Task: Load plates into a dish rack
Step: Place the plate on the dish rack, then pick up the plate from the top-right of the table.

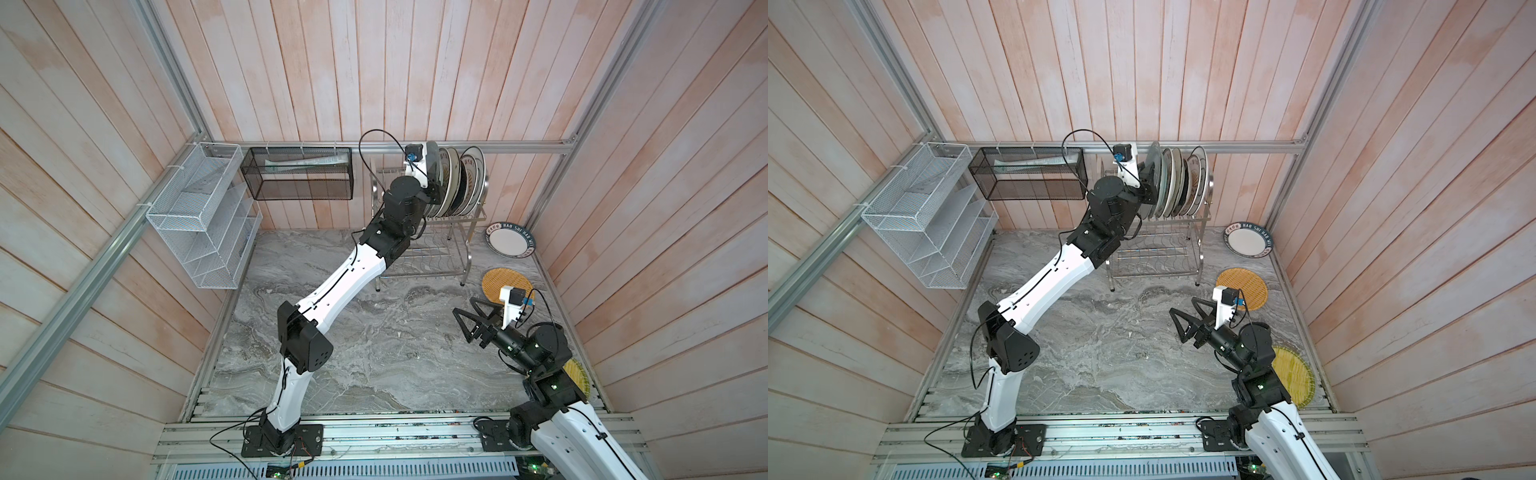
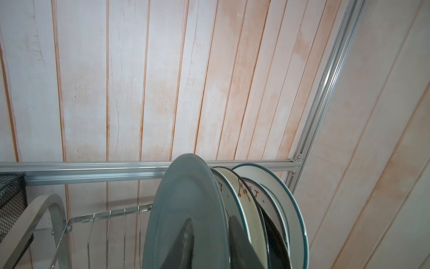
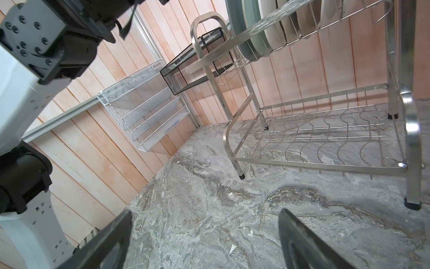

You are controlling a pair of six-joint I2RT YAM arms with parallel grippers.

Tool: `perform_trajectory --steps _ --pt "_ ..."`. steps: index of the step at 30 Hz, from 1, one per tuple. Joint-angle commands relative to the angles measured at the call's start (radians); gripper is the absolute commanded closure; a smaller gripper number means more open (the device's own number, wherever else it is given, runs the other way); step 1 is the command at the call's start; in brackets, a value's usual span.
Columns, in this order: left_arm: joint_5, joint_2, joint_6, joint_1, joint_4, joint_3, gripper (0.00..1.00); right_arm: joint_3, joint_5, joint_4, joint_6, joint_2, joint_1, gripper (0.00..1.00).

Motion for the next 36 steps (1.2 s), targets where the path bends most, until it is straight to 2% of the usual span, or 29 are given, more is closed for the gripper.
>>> perform_trajectory --steps 1,4,8,12,15,19,25,29,33,36 --pt "0.044 -0.102 -0.03 0.014 -0.001 -0.026 0.71 0.048 0.022 -0.035 -0.005 -0.009 0.002 0.02" --pt "0.089 -0.167 -0.05 0.022 -0.004 -0.087 0.7 0.071 0.032 -0.061 -0.012 -0.009 0.002 0.02" --pt "0.171 -0.294 -0.094 0.045 0.019 -0.242 0.68 0.101 0.053 -0.106 -0.021 -0.006 0.001 0.02" --pt "0.253 -0.459 -0.135 0.08 0.063 -0.458 0.55 0.13 0.09 -0.151 -0.025 -0.006 0.002 0.02" --pt "0.339 -0.601 -0.142 0.11 0.102 -0.648 0.37 0.152 0.111 -0.177 -0.027 0.001 0.0 0.02" --pt "0.46 -0.803 -0.137 0.159 0.134 -0.907 0.0 0.191 0.14 -0.223 -0.031 0.031 -0.002 0.02" --pt "0.579 -1.092 -0.084 0.192 0.06 -1.204 0.0 0.216 0.231 -0.296 -0.025 0.094 -0.015 0.02" --pt "0.672 -1.26 -0.084 0.191 -0.002 -1.386 0.0 0.202 0.26 -0.312 0.018 0.138 -0.073 0.02" --pt "0.718 -1.442 -0.135 0.191 -0.049 -1.558 0.0 0.171 0.193 -0.296 0.1 0.192 -0.22 0.02" --pt "0.691 -1.554 -0.191 0.19 -0.074 -1.671 0.0 0.131 0.104 -0.241 0.167 0.233 -0.349 0.02"
